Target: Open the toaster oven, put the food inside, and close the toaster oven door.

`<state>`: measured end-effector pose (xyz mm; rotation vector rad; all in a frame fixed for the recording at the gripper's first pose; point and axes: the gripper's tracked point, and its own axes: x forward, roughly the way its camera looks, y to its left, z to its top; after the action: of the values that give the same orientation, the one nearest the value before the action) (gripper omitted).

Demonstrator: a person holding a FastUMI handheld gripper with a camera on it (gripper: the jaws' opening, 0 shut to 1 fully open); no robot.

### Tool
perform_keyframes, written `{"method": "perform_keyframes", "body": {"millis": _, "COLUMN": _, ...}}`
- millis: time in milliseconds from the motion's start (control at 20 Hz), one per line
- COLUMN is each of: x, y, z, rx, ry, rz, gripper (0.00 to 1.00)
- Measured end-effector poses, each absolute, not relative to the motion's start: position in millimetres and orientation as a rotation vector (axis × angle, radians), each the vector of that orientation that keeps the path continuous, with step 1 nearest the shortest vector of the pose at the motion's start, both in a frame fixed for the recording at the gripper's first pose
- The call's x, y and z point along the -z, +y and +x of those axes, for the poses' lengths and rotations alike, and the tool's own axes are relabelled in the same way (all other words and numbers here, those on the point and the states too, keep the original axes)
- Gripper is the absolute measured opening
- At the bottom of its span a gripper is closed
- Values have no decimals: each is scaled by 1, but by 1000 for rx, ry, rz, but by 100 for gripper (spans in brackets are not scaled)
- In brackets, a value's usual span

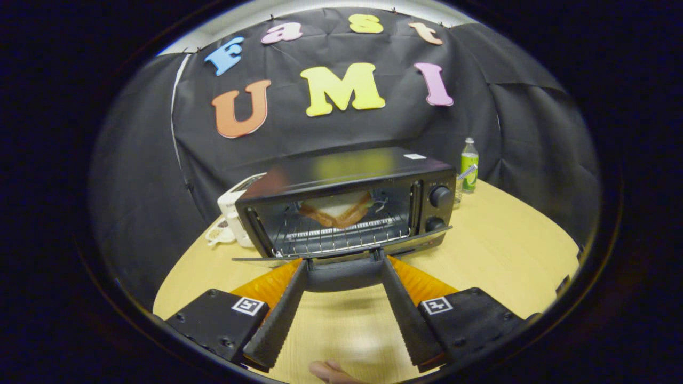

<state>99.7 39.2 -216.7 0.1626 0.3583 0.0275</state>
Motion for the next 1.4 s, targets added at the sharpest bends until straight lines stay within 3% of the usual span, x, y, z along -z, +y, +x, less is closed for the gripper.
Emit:
{"method": "perform_keyframes", "body": {"millis": 450, "x": 183, "y": 30, "z": 109, "rx": -47, "ry": 211, "rz": 203, "gripper": 92}}
{"method": "perform_keyframes", "body": {"millis": 950, "x": 78, "y": 12, "z": 36, "rx": -52, "ry": 28, "rz": 173, "gripper": 92}}
{"method": "perform_keyframes", "body": {"millis": 1400, "x": 27, "y": -4, "z": -23, "rx": -51, "ry": -42, "rz": 154, "gripper": 92}}
